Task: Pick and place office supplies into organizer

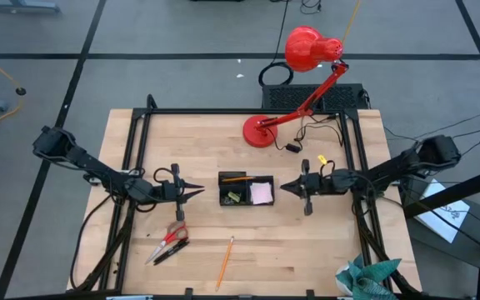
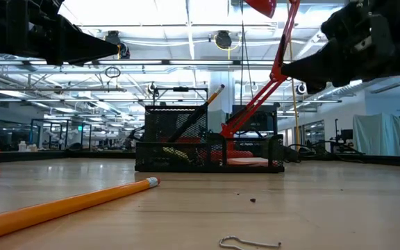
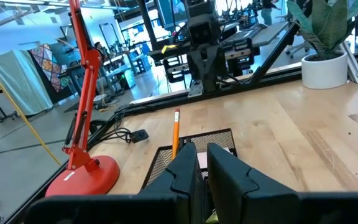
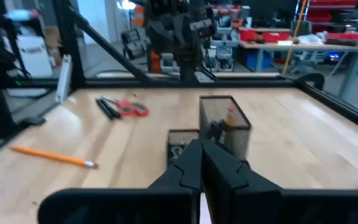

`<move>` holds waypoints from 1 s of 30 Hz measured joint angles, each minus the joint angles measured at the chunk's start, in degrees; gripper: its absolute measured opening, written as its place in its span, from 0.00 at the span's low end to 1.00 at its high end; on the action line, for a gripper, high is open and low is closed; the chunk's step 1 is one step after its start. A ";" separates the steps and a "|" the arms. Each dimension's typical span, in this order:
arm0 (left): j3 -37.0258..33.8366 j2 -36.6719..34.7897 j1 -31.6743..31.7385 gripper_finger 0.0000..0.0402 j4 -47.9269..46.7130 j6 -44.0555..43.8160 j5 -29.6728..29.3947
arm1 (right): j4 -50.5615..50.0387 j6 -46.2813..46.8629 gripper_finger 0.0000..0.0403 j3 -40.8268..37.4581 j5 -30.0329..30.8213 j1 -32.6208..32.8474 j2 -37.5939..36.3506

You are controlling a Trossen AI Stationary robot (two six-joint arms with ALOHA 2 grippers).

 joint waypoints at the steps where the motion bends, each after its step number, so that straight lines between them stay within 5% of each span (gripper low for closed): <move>1: 0.00 0.00 0.02 0.12 0.00 0.00 0.00 | -0.54 -0.52 0.00 -0.32 -0.71 -0.64 -0.81; 7: 0.01 0.00 0.02 0.12 -0.42 0.02 -0.02 | -0.94 -1.61 0.00 -3.06 -1.41 -4.30 -10.59; 12: 0.01 0.00 0.01 0.12 -1.51 0.04 -0.04 | -16.47 -1.77 0.00 -2.48 -1.19 -4.51 -19.41; 18: 0.01 0.00 0.02 0.12 -3.50 -0.74 -0.09 | -21.05 -2.36 0.00 -2.39 -1.40 -4.45 -28.22; 30: 0.00 0.00 0.00 0.12 -3.76 -2.14 -1.46 | -20.10 0.61 0.00 -6.56 -2.86 -4.44 -29.54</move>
